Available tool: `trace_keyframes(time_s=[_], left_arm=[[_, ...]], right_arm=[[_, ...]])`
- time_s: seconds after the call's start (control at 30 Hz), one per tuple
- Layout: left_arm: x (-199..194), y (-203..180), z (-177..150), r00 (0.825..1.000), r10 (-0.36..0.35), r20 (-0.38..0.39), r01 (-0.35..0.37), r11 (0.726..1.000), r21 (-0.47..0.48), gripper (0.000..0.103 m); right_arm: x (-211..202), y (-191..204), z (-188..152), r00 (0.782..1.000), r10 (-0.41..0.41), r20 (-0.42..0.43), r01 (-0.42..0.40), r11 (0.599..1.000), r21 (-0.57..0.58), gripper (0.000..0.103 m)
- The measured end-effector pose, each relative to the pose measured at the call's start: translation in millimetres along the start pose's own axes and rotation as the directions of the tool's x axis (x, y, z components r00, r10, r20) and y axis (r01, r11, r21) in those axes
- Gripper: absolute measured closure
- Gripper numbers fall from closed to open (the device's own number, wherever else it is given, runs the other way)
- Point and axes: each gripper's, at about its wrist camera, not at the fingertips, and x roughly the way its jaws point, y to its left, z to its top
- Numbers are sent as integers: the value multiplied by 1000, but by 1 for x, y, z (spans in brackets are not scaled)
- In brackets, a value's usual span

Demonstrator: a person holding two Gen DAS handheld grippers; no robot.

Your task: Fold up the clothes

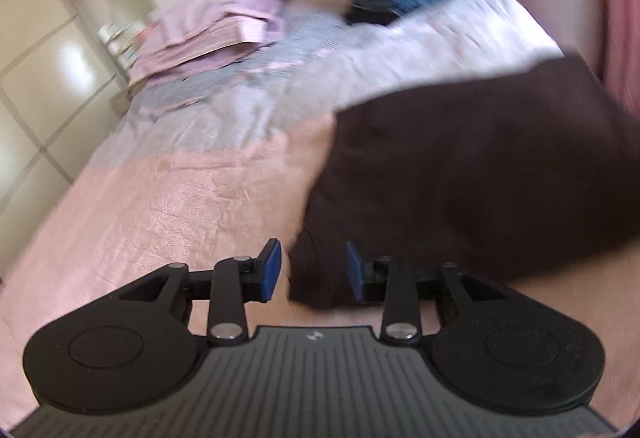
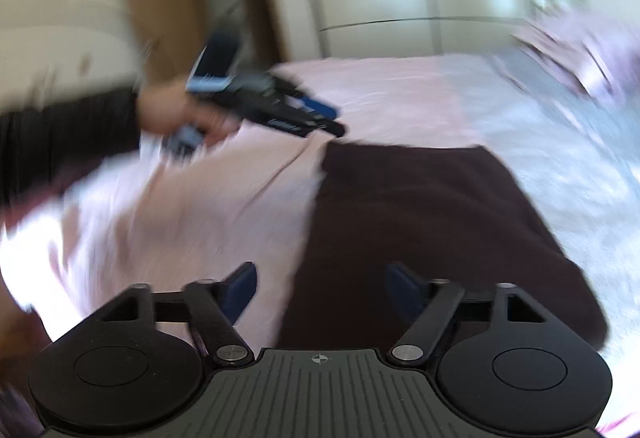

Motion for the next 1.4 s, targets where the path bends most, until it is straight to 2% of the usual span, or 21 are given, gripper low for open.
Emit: trace_keyframes(time_s=[0.07,0.13,0.27,0.3,0.33,0.37,0.4,0.53,0.57,0.63,0.73,0.8,0.87,0.93,1.07,1.23,1.3,1.4], left_arm=[[-6,-29,-10,1000,19,-2,-18,988,155,59],[-7,-53,-17,999,31,7,-32,962,273,53],[0,-85,-23,996,47,71,-72,907,414,39],[4,-90,-23,996,42,79,-72,898,434,39],[9,-93,-23,996,38,83,-71,890,451,39],[13,-96,-22,996,36,87,-73,881,467,39],[18,-99,-22,995,34,92,-74,872,483,39],[37,-106,-21,995,31,97,-79,839,539,40],[40,-107,-21,995,33,95,-80,834,546,40],[42,-108,-18,995,42,90,-84,831,549,41],[41,-111,-18,996,53,75,-86,820,565,50],[39,-114,-19,996,59,62,-84,808,583,67],[36,-117,-21,996,65,54,-85,798,597,69],[32,-118,-22,996,72,51,-88,802,590,69],[15,-128,-25,993,92,77,-120,781,613,60],[-16,-150,-27,984,82,157,-166,728,665,45],[-31,-164,-27,977,47,206,-180,694,697,35],[-45,-188,-26,963,-8,269,-203,634,747,27]], right_arm=[[17,27,-9,998,-32,-49,27,995,-99,27],[33,45,-17,991,-112,-78,95,976,-196,27],[60,50,-22,966,-232,-114,191,937,-292,27],[63,49,-22,960,-253,-117,208,930,-304,28],[65,48,-22,955,-272,-119,224,922,-315,33],[65,46,-22,950,-287,-121,237,918,-316,48],[65,43,-21,945,-305,-122,255,915,-314,56],[64,39,-20,934,-327,-145,252,890,-380,79],[62,40,-22,934,-327,-145,248,883,-398,81],[59,38,-21,937,-319,-143,242,887,-393,81],[54,33,-19,944,-299,-139,234,904,-357,81],[51,35,-21,944,-303,-130,239,899,-367,81],[49,39,-26,942,-314,-119,248,890,-384,80],[44,42,-29,943,-313,-116,249,891,-379,75],[23,37,-37,947,-304,-103,257,910,-325,48],[3,27,-56,939,-325,-109,289,921,-260,44],[0,25,-62,937,-329,-120,293,924,-246,43],[-4,22,-65,936,-331,-118,300,928,-221,43]])
